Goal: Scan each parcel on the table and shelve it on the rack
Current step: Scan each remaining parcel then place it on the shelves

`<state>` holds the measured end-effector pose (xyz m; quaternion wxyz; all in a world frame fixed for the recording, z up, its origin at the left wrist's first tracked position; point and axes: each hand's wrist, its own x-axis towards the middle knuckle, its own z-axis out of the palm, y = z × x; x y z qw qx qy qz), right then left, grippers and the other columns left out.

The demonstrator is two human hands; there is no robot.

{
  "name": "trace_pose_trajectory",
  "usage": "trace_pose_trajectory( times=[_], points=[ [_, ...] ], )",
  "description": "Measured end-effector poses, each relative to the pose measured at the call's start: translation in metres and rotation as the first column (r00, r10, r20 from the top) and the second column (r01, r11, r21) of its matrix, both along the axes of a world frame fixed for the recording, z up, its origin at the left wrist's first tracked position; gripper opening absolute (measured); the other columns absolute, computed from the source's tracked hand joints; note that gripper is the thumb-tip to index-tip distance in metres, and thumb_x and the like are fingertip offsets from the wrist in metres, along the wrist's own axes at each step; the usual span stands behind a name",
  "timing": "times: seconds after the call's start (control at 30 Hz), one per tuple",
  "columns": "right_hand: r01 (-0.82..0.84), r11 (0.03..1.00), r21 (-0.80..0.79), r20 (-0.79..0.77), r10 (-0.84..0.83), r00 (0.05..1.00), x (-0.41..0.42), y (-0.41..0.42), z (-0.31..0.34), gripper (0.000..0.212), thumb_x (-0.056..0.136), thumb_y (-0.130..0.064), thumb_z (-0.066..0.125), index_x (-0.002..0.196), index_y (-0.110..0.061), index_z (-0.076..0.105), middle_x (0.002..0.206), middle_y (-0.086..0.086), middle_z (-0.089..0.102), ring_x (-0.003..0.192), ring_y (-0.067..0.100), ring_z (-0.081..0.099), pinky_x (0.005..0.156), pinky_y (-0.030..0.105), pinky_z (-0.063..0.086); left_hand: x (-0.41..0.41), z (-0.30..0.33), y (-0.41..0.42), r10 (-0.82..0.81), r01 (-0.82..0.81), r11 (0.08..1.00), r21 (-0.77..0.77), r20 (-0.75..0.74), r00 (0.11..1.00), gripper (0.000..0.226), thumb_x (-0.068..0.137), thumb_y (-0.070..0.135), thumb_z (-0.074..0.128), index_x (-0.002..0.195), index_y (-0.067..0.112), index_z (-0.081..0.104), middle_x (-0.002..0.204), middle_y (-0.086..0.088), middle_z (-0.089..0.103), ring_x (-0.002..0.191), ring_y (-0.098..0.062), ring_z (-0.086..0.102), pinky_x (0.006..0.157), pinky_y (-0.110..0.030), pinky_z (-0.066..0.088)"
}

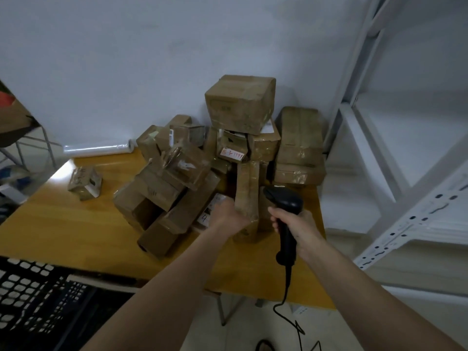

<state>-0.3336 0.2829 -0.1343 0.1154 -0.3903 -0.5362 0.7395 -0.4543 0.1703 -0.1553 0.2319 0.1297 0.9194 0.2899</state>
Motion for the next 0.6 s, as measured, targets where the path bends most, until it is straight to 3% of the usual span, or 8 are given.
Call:
trace_pose_trajectory(
  times=[0.1,0.23,0.37,0.47,0.53,0.6],
  points=[
    [0.019,1.000,-0.012,0.024,-0.018,1.000,-0.006,0.021,-0.011,0.017,0.079,-0.012,0.078,0.093,-0.005,0.070,0.074,0.007,0.070,0.066,0.018,0.063,0.067,0.029,0.053,-0.011,-0.017,0.033,0.049,-0.047,0.995,-0.090,0.018,0.999,0.084,0.071,0.044,0.080,0.138,0.015,0.036,0.136,-0.008,0.044,0.127,-0.029,0.042,0.101,-0.043,0.045],
    [0.048,0.998,-0.044,0.050,-0.046,0.998,-0.011,0.041,-0.028,0.019,0.078,-0.015,0.080,0.091,-0.007,0.071,0.068,0.003,0.070,0.064,0.017,0.064,0.069,0.031,0.053,-0.016,-0.041,0.056,0.079,-0.074,0.993,-0.094,0.047,0.996,0.102,0.071,0.043,0.081,0.146,0.012,0.019,0.145,-0.014,0.028,0.135,-0.032,0.029,0.105,-0.046,0.037],
    [0.033,0.998,-0.058,0.077,-0.028,0.997,-0.011,0.052,-0.037,0.021,0.078,-0.017,0.080,0.094,-0.007,0.071,0.070,0.004,0.070,0.071,0.020,0.065,0.077,0.035,0.053,-0.019,-0.058,0.061,0.141,-0.138,0.987,-0.084,0.028,0.990,0.113,0.069,0.038,0.084,0.150,0.014,0.010,0.149,-0.016,0.025,0.139,-0.035,0.026,0.107,-0.050,0.034],
    [0.043,0.997,-0.060,0.092,-0.037,0.995,-0.012,0.056,-0.039,0.020,0.078,-0.017,0.079,0.093,-0.006,0.071,0.070,0.005,0.070,0.071,0.020,0.065,0.076,0.035,0.052,-0.026,-0.064,0.058,0.173,-0.171,0.985,-0.030,0.082,0.982,0.104,0.069,0.030,0.084,0.147,0.011,0.018,0.140,-0.014,0.038,0.130,-0.033,0.040,0.104,-0.050,0.043],
    [0.059,0.996,-0.063,0.101,-0.053,0.994,-0.016,0.056,-0.039,0.019,0.079,-0.015,0.079,0.092,-0.005,0.071,0.069,0.005,0.069,0.068,0.020,0.064,0.072,0.034,0.051,-0.032,-0.064,0.050,0.178,-0.175,0.984,-0.036,0.093,0.980,0.088,0.068,0.028,0.084,0.137,0.011,0.032,0.123,-0.008,0.050,0.109,-0.024,0.053,0.089,-0.042,0.051],
    [0.079,0.995,-0.067,0.113,-0.071,0.991,-0.020,0.053,-0.039,0.017,0.079,-0.013,0.078,0.091,-0.003,0.070,0.068,0.006,0.067,0.066,0.020,0.062,0.069,0.033,0.051,-0.037,-0.063,0.039,0.170,-0.169,0.985,-0.023,0.114,0.979,0.074,0.068,0.023,0.084,0.129,0.013,0.043,0.103,0.000,0.053,0.086,-0.014,0.054,0.072,-0.033,0.050]
  ],
)
